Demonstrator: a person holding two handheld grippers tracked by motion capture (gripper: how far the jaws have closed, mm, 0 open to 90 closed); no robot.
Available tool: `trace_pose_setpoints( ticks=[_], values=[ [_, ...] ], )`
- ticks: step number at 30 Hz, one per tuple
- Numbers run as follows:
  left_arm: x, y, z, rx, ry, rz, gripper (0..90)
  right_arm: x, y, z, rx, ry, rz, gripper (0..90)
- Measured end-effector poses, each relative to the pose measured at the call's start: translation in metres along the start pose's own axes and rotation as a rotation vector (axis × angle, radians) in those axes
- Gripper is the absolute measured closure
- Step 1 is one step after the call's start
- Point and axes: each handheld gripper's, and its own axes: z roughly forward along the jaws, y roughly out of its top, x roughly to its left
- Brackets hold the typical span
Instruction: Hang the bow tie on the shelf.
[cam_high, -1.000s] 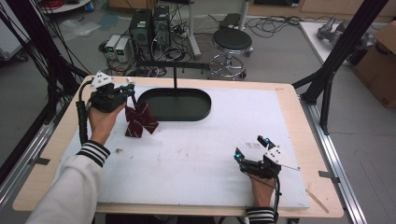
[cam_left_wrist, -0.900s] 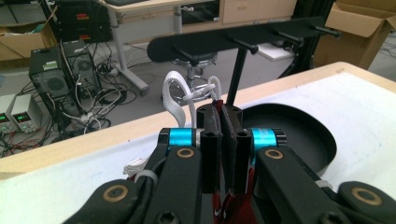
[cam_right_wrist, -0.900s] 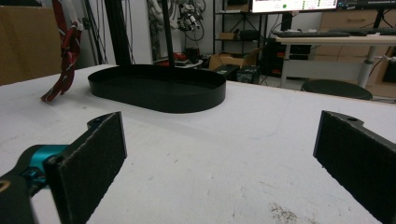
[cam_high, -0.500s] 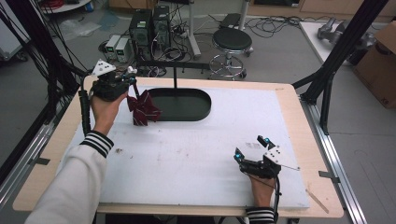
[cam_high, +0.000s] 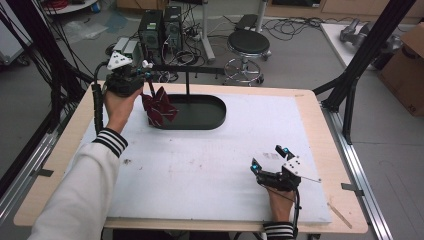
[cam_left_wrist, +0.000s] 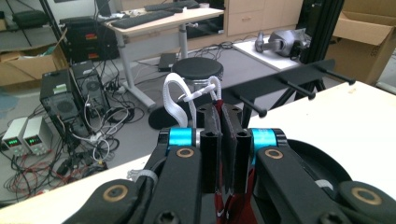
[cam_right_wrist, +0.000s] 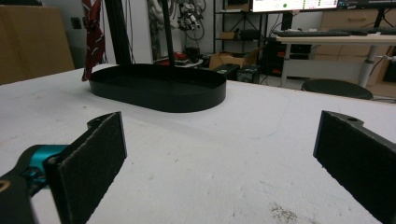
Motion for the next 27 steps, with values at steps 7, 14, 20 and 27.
trace_pose_setpoints(
  ticks=[7,14,20,27],
  values=[
    [-0.003,0.011,0.010,-0.006,0.001,0.012,86.2,0.001,0.000,0.000,0.006,0.001,0.006,1.5],
    [-0.009,0.019,0.021,-0.010,-0.007,0.017,86.2,0.001,0.000,0.000,0.006,0.000,0.002,1.5],
    [-0.011,0.021,0.030,-0.006,-0.010,0.026,86.2,0.001,0.000,0.000,0.005,0.001,0.005,1.5],
    [-0.013,0.017,0.040,0.009,-0.017,0.022,86.2,0.001,0.000,0.001,0.003,0.001,0.006,1.5]
  ],
)
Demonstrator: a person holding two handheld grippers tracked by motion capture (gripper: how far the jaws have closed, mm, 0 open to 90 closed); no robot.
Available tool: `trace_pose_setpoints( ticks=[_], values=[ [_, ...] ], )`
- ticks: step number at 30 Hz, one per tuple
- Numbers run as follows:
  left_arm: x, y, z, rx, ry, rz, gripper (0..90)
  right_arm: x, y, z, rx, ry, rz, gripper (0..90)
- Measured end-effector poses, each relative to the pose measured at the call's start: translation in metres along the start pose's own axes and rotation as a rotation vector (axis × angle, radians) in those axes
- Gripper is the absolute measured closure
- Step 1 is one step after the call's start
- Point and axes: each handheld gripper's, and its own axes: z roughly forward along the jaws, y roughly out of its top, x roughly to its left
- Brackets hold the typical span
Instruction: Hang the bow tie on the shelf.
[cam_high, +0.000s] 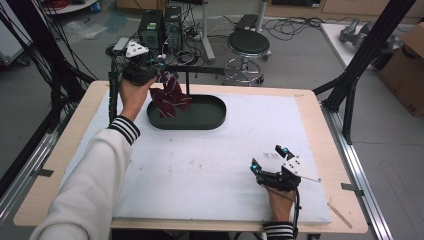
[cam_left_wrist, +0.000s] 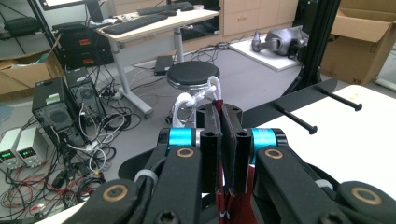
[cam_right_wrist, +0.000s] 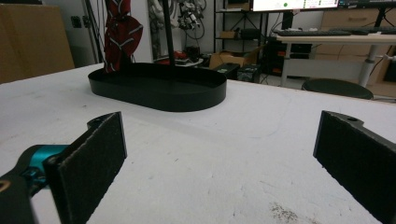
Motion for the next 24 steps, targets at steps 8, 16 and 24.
trace_pose_setpoints(
  ticks=[8,16,24],
  values=[
    [-0.002,-0.009,0.008,0.031,-0.010,-0.005,86.2,0.000,0.000,0.000,0.003,0.001,0.001,1.5],
    [-0.005,-0.023,0.013,0.061,-0.014,-0.010,86.1,0.000,0.000,0.000,0.003,0.000,-0.008,1.5],
    [-0.007,-0.033,0.014,0.084,-0.022,-0.003,85.8,0.000,0.000,0.000,0.003,0.000,-0.008,1.5]
  ],
)
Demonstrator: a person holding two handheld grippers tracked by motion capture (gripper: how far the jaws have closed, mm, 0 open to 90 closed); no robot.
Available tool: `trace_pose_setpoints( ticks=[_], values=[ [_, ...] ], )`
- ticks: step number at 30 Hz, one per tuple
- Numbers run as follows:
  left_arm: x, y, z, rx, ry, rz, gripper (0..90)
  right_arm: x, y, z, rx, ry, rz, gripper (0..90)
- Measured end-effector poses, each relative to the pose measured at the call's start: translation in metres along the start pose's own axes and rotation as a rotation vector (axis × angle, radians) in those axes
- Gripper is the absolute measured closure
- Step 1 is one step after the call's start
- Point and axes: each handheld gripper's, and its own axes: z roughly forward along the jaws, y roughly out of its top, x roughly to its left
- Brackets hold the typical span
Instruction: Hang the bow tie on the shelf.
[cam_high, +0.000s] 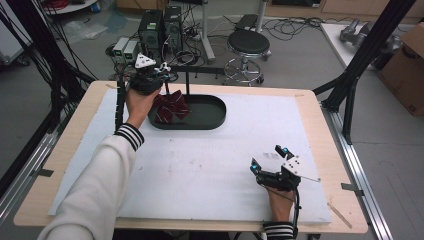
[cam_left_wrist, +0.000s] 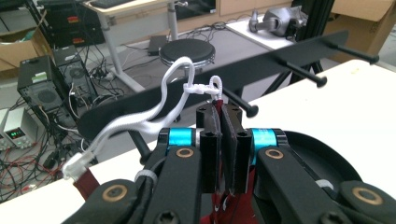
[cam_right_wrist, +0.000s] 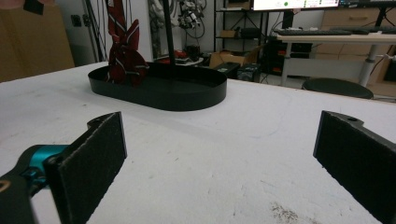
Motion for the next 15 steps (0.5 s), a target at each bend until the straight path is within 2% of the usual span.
trace_pose_setpoints(
  ticks=[12,15],
  values=[
    [-0.001,-0.015,0.000,0.036,-0.011,-0.001,84.1,0.000,0.000,0.000,0.000,-0.001,-0.003,1.5],
    [-0.001,-0.018,0.001,0.044,-0.013,-0.009,77.0,0.000,0.000,0.000,0.002,-0.001,-0.002,1.5]
  ],
)
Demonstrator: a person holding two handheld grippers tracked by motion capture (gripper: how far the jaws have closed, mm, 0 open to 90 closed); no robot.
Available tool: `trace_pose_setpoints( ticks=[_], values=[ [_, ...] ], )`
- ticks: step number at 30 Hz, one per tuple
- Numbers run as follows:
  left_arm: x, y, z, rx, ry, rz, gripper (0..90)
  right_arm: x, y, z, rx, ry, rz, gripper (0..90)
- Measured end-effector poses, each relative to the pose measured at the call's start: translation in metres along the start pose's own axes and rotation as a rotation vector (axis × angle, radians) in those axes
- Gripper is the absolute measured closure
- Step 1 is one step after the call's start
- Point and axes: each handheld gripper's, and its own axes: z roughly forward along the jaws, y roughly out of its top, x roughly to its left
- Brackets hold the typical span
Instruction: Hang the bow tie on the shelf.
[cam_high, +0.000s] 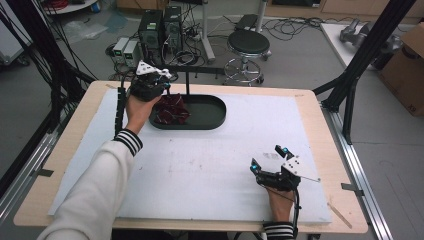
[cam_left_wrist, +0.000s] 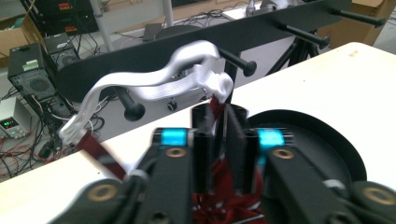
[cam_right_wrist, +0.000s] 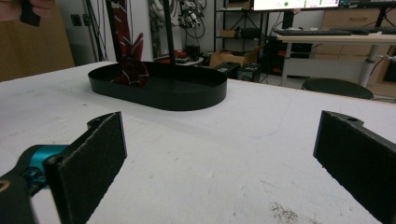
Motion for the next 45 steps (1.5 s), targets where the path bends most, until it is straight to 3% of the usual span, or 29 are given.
trace_pose_setpoints(
  ticks=[5,8,10,12,15,16,19,25,29,40,45],
  values=[
    [0.001,-0.007,0.001,0.009,-0.016,-0.014,51.8,0.001,0.000,0.000,0.001,0.000,-0.009,1.5],
    [0.000,-0.012,0.001,0.016,-0.063,0.004,26.4,0.001,0.000,-0.001,0.002,0.003,0.000,1.5],
    [0.000,-0.016,-0.002,0.010,-0.087,0.012,19.5,0.000,0.000,0.000,-0.001,0.003,-0.002,1.5],
    [0.001,-0.023,-0.007,-0.025,-0.112,0.006,11.5,0.000,0.000,0.000,-0.002,0.002,-0.001,1.5],
    [0.004,-0.031,-0.017,-0.076,-0.147,0.019,6.3,0.000,0.000,0.000,-0.002,0.003,0.000,1.5],
    [0.005,-0.033,-0.020,-0.091,-0.163,0.022,6.0,0.000,0.000,0.000,-0.002,0.003,0.001,1.5],
    [0.008,-0.040,-0.032,-0.147,-0.159,0.039,2.8,0.000,0.000,-0.001,-0.002,0.003,0.002,1.5],
    [0.014,-0.056,-0.058,-0.216,-0.225,0.013,1.9,0.001,0.000,0.000,0.002,0.002,-0.002,1.5],
    [0.018,-0.073,-0.079,-0.243,-0.230,-0.001,1.9,0.000,0.000,0.000,-0.001,0.001,-0.003,1.5],
    [0.023,-0.141,-0.142,-0.283,-0.167,-0.005,1.9,0.002,0.000,-0.001,-0.007,-0.008,-0.028,1.5],
    [0.023,-0.176,-0.164,-0.330,-0.169,-0.043,2.0,0.001,0.000,-0.001,-0.009,-0.009,-0.007,1.5]
  ],
)
